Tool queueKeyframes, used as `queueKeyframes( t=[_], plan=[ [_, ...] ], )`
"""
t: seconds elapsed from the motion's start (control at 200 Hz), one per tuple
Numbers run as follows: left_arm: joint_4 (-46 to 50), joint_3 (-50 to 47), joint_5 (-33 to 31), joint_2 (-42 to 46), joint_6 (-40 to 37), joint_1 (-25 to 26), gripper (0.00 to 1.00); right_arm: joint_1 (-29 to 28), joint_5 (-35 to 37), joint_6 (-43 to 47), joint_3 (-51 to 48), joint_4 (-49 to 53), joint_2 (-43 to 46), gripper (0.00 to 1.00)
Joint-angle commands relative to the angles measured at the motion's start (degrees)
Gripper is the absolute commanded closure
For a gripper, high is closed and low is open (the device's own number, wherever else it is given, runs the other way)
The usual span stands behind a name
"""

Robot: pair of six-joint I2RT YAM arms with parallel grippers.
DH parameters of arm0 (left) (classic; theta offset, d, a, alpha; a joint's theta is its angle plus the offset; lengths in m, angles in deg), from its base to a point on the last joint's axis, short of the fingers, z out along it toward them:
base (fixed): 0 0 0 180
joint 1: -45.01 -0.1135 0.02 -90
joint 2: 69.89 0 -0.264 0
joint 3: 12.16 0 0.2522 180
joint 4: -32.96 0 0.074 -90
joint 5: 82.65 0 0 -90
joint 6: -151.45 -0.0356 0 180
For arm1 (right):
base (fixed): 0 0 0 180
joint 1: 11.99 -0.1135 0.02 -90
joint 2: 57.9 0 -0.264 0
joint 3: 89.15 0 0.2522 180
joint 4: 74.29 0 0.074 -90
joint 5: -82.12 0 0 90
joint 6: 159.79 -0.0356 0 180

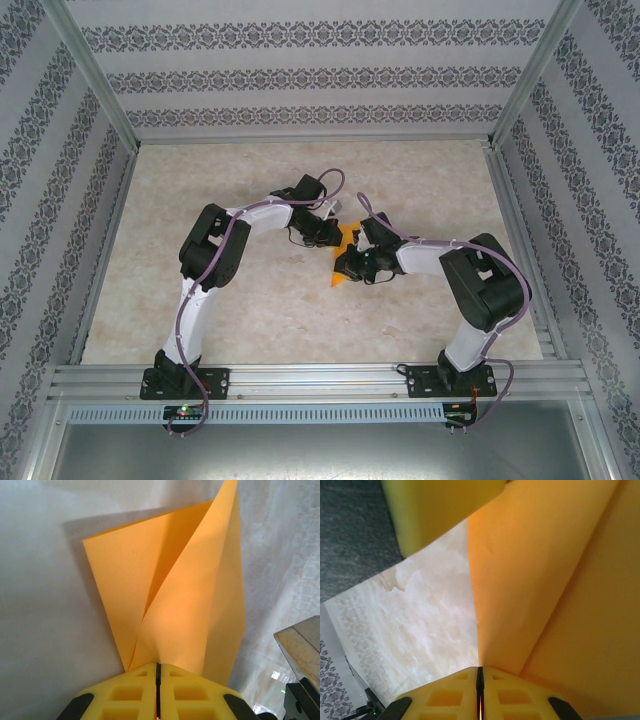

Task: Fold a paper plane with a square sheet of paper (pick it up from the middle)
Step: Fourth fold the wing at the center of the table.

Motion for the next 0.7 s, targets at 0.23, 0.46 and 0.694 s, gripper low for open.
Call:
queueKeyframes(
  t=[0.23, 0.46, 0.694],
  plan=[
    [5.78, -1.69, -4.6, -5.32, -1.56, 1.07, 0.9, -1.07, -1.33, 0.09, 0.64, -0.82, -2.57, 0.9],
    [5.78, -1.63, -4.34, -5.63, -1.55, 1.03, 0.9, -1.24, -0.89, -0.07, 0.45, -1.29, -3.26, 0.9],
    [5.77, -1.74, -4.43, -5.75, -1.63, 1.03, 0.9, -1.81, -0.98, 0.2, 0.77, -0.86, -1.02, 0.89]
  ],
)
